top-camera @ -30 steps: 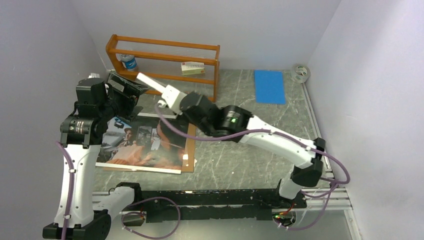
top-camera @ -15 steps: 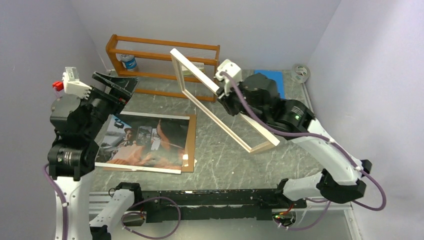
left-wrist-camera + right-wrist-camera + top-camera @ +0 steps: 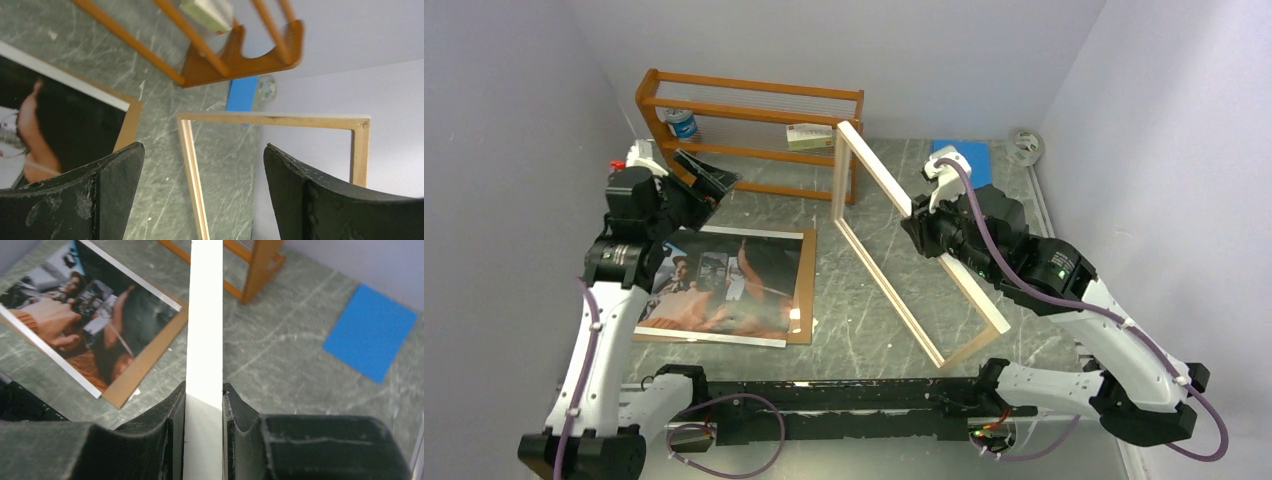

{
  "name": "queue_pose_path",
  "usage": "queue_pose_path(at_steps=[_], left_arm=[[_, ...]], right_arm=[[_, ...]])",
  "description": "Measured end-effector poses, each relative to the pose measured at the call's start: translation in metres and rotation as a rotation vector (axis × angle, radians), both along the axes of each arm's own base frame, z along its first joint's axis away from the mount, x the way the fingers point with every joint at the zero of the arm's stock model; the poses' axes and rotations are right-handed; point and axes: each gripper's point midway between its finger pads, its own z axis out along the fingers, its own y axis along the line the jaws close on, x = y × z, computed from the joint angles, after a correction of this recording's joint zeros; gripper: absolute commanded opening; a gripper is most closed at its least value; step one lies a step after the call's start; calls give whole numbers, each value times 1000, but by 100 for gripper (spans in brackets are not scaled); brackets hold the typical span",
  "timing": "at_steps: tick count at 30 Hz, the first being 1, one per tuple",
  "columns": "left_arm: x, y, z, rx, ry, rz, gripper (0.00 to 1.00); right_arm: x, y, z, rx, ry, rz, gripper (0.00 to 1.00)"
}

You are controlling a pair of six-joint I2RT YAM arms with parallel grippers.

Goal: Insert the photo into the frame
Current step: Turn over the photo frame at the center of the board.

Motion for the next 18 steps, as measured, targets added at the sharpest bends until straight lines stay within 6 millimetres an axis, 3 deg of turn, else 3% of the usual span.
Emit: queue_pose_path(at_steps=[6, 12, 18], left_arm=[[19, -11, -54, -14, 120, -55, 92], [28, -20, -75, -20, 153, -91, 91], [33, -24, -85, -19, 168, -102, 90]], right_arm=[[12, -23, -44, -8, 93, -171, 0], [29, -42, -50, 25, 102, -302, 0], [61, -77, -59, 118, 108, -484, 0]])
